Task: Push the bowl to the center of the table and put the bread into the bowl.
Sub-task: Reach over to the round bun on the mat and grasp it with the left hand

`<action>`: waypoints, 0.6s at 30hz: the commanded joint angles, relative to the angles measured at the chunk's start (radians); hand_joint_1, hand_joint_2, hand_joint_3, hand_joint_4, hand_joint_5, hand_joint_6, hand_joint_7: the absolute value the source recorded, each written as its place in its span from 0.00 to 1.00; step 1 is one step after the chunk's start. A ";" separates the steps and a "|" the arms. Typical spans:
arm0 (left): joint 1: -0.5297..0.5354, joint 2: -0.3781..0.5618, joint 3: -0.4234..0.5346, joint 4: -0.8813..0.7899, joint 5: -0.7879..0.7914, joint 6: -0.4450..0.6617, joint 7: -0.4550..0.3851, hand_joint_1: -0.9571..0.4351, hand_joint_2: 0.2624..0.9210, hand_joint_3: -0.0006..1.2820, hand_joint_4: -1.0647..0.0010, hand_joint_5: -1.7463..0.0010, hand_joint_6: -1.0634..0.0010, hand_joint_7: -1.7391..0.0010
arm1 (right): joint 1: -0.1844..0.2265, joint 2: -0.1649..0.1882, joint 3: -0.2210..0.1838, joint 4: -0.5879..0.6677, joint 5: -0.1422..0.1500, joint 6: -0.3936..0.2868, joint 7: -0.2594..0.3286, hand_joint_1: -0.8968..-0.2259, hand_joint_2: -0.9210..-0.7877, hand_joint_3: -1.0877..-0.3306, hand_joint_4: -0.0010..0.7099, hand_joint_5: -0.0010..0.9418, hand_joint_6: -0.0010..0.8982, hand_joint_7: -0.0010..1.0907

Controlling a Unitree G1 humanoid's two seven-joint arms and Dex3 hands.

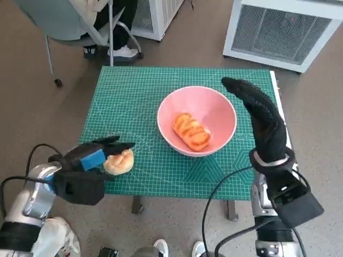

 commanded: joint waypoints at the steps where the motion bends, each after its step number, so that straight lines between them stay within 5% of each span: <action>1: -0.031 -0.017 -0.024 0.065 0.011 -0.013 0.007 0.65 0.92 0.01 0.75 0.98 0.63 0.99 | 0.029 -0.010 -0.002 -0.005 0.000 0.016 0.007 0.50 0.00 0.25 0.03 0.66 0.00 0.68; 8: -0.063 -0.025 -0.058 0.150 0.026 -0.021 0.007 0.64 0.99 0.02 0.55 0.96 0.49 0.95 | 0.032 -0.009 -0.001 -0.007 -0.001 0.020 0.005 0.50 0.00 0.25 0.03 0.66 0.00 0.68; 10: -0.066 -0.026 -0.061 0.158 0.025 -0.018 0.008 0.64 0.99 0.04 0.46 0.93 0.46 0.87 | 0.033 -0.007 0.000 -0.011 -0.002 0.023 0.004 0.50 0.00 0.25 0.03 0.66 0.00 0.68; 11: -0.068 -0.027 -0.062 0.161 0.024 -0.018 0.009 0.57 1.00 0.09 0.42 0.88 0.49 0.62 | 0.033 -0.007 0.000 -0.012 -0.002 0.025 0.003 0.50 0.00 0.25 0.03 0.66 0.00 0.68; 12: -0.067 -0.026 -0.061 0.158 0.023 -0.017 0.011 0.54 1.00 0.11 0.42 0.84 0.50 0.53 | 0.034 -0.006 0.001 -0.015 -0.003 0.027 0.002 0.50 0.00 0.25 0.03 0.66 0.00 0.68; 13: -0.066 -0.026 -0.061 0.155 0.022 -0.017 0.013 0.55 1.00 0.14 0.46 0.68 0.52 0.41 | 0.035 -0.005 0.001 -0.017 -0.004 0.029 0.001 0.50 0.00 0.25 0.03 0.66 0.00 0.68; 15: -0.060 -0.022 -0.052 0.139 0.014 -0.024 0.024 0.63 1.00 0.15 0.51 0.42 0.51 0.31 | 0.035 -0.004 0.002 -0.019 -0.005 0.031 0.000 0.50 0.00 0.25 0.02 0.66 0.00 0.68; 18: -0.055 -0.014 -0.041 0.115 0.003 -0.037 0.035 0.67 1.00 0.14 0.53 0.29 0.46 0.29 | 0.036 -0.002 0.003 -0.021 -0.004 0.035 0.001 0.50 0.00 0.25 0.02 0.66 0.00 0.68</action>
